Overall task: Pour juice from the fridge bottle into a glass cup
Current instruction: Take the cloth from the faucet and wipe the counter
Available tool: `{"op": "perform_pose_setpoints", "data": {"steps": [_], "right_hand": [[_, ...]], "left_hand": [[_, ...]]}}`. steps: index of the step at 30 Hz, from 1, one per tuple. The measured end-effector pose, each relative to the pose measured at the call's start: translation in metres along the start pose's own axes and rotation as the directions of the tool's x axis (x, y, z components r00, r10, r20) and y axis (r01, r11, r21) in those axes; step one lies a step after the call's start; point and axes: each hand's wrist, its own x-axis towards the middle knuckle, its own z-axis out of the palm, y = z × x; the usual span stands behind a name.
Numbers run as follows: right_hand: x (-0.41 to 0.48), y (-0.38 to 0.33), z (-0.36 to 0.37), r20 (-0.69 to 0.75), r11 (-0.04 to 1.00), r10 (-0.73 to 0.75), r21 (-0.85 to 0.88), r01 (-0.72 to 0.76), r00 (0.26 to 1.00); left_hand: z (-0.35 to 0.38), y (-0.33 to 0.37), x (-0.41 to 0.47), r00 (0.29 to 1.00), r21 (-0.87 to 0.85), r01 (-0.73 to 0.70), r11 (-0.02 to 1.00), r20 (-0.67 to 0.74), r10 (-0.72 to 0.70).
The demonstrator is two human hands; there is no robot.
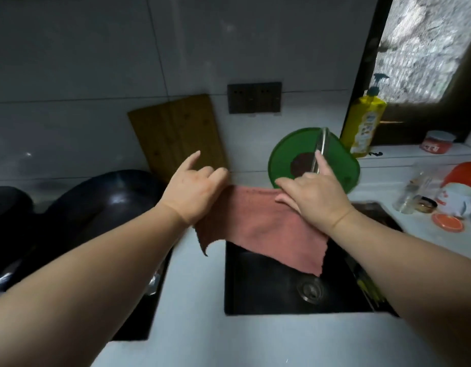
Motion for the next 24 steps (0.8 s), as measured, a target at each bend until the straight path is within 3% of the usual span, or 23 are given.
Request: {"op": "perform_pose_setpoints", "data": {"steps": [5,11,15,18,21,23,24], "right_hand": [[-0.041,-0.085,-0.021,0.063,0.995,-0.094,-0.014,0.095,0.994],[-0.098,-0.169,-0.020,0.212,0.979,-0.181,0.132,0.156,0.960],[-0.118,-0.190,-0.004,0.331,0.978,-0.160,0.184,0.102,0.930],[-0.115,-0.195,0.007,0.309,0.978,-0.126,0.200,0.065,0.943],[-0.107,-0.201,0.031,0.303,0.984,-0.084,0.173,0.032,0.949],[-0.104,-0.218,0.047,0.428,0.989,-0.049,0.148,-0.017,0.902],[-0.105,-0.231,0.055,0.531,0.987,-0.029,0.148,-0.059,0.847]], "left_hand": [[-0.012,-0.013,-0.097,0.963,-0.006,-0.261,0.965,0.064,0.261],[-0.015,-0.006,-0.195,0.919,-0.053,-0.359,0.932,0.151,0.363],[-0.009,-0.004,-0.230,0.920,-0.076,-0.327,0.942,0.203,0.335],[-0.001,-0.007,-0.235,0.929,-0.129,-0.277,0.952,0.219,0.300],[0.015,-0.001,-0.227,0.939,-0.050,-0.228,0.972,0.254,0.233],[0.028,0.016,-0.225,0.892,0.008,-0.152,0.988,0.433,0.134],[0.039,0.027,-0.229,0.818,0.019,-0.053,0.998,0.574,0.033]]}}
